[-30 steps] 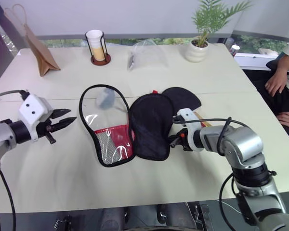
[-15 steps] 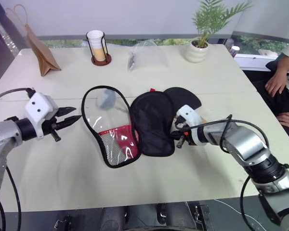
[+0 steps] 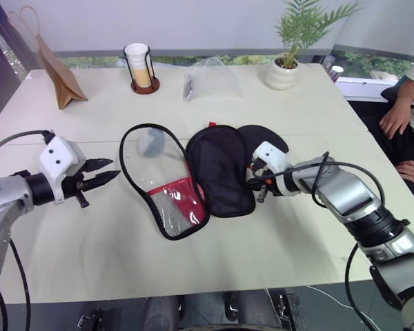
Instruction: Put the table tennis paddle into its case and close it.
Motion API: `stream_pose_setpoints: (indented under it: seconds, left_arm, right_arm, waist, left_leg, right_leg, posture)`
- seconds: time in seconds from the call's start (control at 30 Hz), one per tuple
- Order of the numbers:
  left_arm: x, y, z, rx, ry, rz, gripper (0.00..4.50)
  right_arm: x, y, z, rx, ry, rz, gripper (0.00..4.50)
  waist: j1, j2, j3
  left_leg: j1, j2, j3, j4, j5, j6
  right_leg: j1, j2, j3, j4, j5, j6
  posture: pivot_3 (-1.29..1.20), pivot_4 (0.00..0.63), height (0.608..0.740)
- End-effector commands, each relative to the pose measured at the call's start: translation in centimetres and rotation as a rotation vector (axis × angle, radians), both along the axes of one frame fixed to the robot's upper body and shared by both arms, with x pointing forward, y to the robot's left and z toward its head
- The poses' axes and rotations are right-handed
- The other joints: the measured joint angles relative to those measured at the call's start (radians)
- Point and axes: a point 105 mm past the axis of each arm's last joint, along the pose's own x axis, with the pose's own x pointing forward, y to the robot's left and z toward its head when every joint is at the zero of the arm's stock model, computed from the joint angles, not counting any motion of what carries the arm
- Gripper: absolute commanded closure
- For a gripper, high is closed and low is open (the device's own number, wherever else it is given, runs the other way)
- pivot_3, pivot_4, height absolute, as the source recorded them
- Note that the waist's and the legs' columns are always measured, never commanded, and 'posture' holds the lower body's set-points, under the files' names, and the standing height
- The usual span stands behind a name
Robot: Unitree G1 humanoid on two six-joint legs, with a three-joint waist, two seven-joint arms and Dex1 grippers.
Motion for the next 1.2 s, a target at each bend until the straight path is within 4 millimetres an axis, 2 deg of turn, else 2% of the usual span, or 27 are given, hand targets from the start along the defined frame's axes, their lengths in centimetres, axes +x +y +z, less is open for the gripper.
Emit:
stream_pose_setpoints:
  seconds: [0.03,0.23,0.27,0.3,0.4,0.5,0.67,0.77,1.0,1.03,1.07,1.2]
  left_arm:
    - [-0.2,-0.5,0.9,-0.003,-0.037,-0.018,3.06]
    - [-0.1,-0.7,0.7,-0.006,-0.037,-0.024,3.06]
    - [-0.1,-0.8,0.7,-0.006,-0.038,-0.026,3.06]
    - [-0.1,-0.8,0.7,-0.007,-0.038,-0.028,3.06]
    - [0.1,-1.1,0.6,-0.01,-0.039,-0.036,3.06]
    - [0.4,-1.4,0.6,-0.013,-0.041,-0.048,3.06]
    - [0.8,-1.7,0.6,-0.015,-0.046,-0.058,3.06]
    - [0.9,-1.7,0.6,-0.018,-0.051,-0.06,3.06]
    - [0.8,-1.4,0.5,-0.016,-0.055,-0.052,3.06]
    - [0.8,-1.3,0.5,-0.015,-0.056,-0.05,3.06]
    - [0.8,-1.3,0.5,-0.014,-0.057,-0.049,3.06]
    - [0.8,-1.3,0.5,-0.012,-0.059,-0.048,3.06]
  right_arm:
    - [0.4,-1.9,0.2,0.038,0.053,-0.153,3.54]
    - [1.2,-3.1,4.5,0.025,-0.115,-0.105,0.54]
    - [1.3,-3.4,5.3,0.035,-0.132,-0.112,0.11]
    - [1.6,-3.9,6.3,0.043,-0.161,-0.131,0.04]
    - [2.3,-5.7,8.0,0.04,-0.216,-0.195,0.04]
    - [2.7,-7.7,8.0,-0.005,-0.227,-0.269,0.04]
    - [2.9,-9.3,5.4,-0.045,-0.158,-0.349,0.04]
    - [2.4,-9.7,3.7,-0.053,-0.102,-0.365,0.04]
    - [2.2,-10.3,0.9,-0.014,-0.011,-0.44,0.04]
    - [2.3,-10.4,0.8,-0.009,-0.008,-0.453,0.63]
    - [2.3,-10.4,0.7,0.006,0.0,-0.465,0.82]
    - [2.2,-10.8,0.8,0.03,0.008,-0.506,2.81]
  waist:
    - [0.001,0.0,0.0]
    - [-0.001,0.001,0.001]
    - [-0.002,0.001,0.001]
    - [-0.003,0.002,0.001]
    - [-0.005,0.002,0.001]
    - [-0.002,0.002,0.001]
    - [-0.003,0.002,0.001]
    - [-0.003,0.002,0.001]
    - [-0.007,0.001,0.001]
    - [-0.007,0.001,0.001]
    - [-0.007,0.001,0.001]
    - [-0.005,0.001,0.001]
  left_leg:
    - [0.0,0.0,0.0,0.0,0.0,0.0]
    - [-0.003,0.0,0.001,-0.001,0.0,0.0]
    - [-0.003,0.0,0.001,-0.001,0.0,0.0]
    - [-0.003,0.0,0.001,-0.001,0.0,0.0]
    - [-0.003,0.0,0.001,-0.001,0.0,0.0]
    - [-0.003,0.001,0.001,-0.001,0.0,0.0]
    - [-0.003,0.001,0.002,-0.001,0.0,0.0]
    - [-0.003,0.001,0.002,-0.001,0.0,0.0]
    - [-0.002,0.001,0.002,-0.001,0.0,0.0]
    - [-0.001,0.001,0.001,-0.001,0.0,0.0]
    - [-0.001,0.001,0.001,-0.001,0.0,0.0]
    - [0.0,0.001,0.001,0.0,0.0,0.0]
  right_leg:
    - [0.0,0.0,0.0,0.0,0.0,0.0]
    - [-0.003,0.0,0.0,0.0,0.0,0.0]
    - [-0.003,0.0,0.0,0.0,0.0,0.0]
    - [-0.004,0.0,0.0,0.0,0.0,0.0]
    - [-0.005,0.002,0.001,0.001,0.0,0.0]
    - [-0.005,0.002,0.001,0.001,0.0,0.0]
    - [-0.004,0.002,0.001,0.001,0.0,0.0]
    - [-0.005,0.002,0.001,0.001,0.0,0.0]
    - [-0.003,0.003,0.001,0.001,0.0,0.001]
    - [-0.002,0.003,0.001,0.001,0.0,0.001]
    - [-0.002,0.003,0.001,0.001,0.0,0.0]
    - [-0.001,0.003,0.001,0.001,0.0,0.0]
  posture:
    - [0.0,0.15,0.74]
    - [0.0,0.15,0.74]
    - [0.0,0.15,0.74]
    - [0.0,0.15,0.74]
    - [0.0,0.15,0.74]
    - [0.0,0.15,0.74]
    - [0.0,0.15,0.74]
    - [0.0,0.15,0.74]
    - [0.0,0.15,0.74]
    - [0.0,0.15,0.74]
    - [0.0,0.15,0.74]
    - [0.0,0.15,0.74]
